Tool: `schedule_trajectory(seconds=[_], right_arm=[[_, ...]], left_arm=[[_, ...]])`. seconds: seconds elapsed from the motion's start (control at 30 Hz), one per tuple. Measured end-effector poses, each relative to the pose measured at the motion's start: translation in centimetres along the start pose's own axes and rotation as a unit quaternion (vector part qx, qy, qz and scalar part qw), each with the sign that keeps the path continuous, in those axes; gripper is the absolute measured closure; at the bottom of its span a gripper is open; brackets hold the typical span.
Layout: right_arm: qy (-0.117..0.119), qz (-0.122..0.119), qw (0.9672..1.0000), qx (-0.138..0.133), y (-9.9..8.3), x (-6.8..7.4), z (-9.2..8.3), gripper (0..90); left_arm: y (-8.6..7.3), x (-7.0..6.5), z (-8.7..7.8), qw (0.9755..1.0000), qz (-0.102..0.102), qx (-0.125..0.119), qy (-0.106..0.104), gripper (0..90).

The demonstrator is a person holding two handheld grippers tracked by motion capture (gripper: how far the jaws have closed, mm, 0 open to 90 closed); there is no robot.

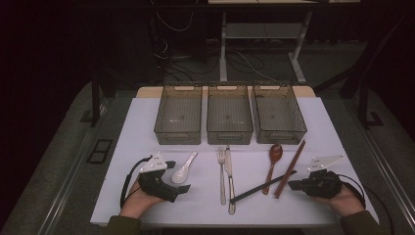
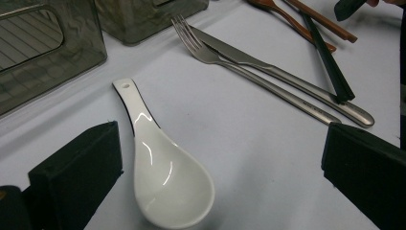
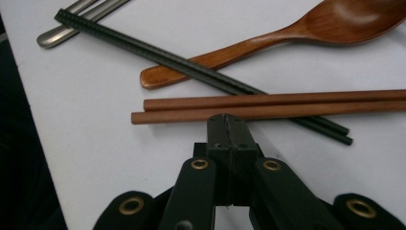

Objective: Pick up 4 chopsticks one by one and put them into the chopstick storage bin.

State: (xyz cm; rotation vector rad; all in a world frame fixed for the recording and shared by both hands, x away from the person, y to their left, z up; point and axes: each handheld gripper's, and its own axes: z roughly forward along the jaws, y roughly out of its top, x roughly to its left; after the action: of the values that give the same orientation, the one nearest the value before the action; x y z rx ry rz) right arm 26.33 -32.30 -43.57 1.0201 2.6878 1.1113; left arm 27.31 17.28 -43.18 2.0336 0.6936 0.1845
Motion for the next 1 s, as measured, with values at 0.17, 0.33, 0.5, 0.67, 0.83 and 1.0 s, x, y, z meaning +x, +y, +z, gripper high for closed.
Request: schedule_trajectory(seconds=[0.17,0.33,0.5,0.67,0.83,1.0], right_arm=[[0.009,-0.006,0.9997,0.024,0.0,0.3,0.4,89.7],[0.013,-0.014,0.9990,0.039,0.1,0.6,1.1,89.6],[0.012,-0.013,0.9990,0.041,0.2,0.6,1.2,89.6],[0.016,-0.016,0.9989,0.041,0.5,0.6,1.5,89.6],[0.015,-0.018,0.9989,0.040,0.6,0.6,1.6,89.6],[0.014,-0.018,0.9989,0.041,0.7,0.6,1.7,89.6]], left_arm=[[0.0,0.0,0.0,1.0000,0.000,0.001,0.000,0.0],[0.0,0.0,0.0,1.0000,0.000,0.002,-0.001,0.0],[0.0,0.0,0.1,1.0000,0.000,0.003,-0.001,0.0],[0.0,0.0,0.1,1.0000,0.001,0.004,-0.002,0.0],[0.0,0.0,0.2,1.0000,0.002,0.006,-0.002,0.0],[0.0,0.0,0.1,1.0000,0.002,0.005,-0.002,0.0]])
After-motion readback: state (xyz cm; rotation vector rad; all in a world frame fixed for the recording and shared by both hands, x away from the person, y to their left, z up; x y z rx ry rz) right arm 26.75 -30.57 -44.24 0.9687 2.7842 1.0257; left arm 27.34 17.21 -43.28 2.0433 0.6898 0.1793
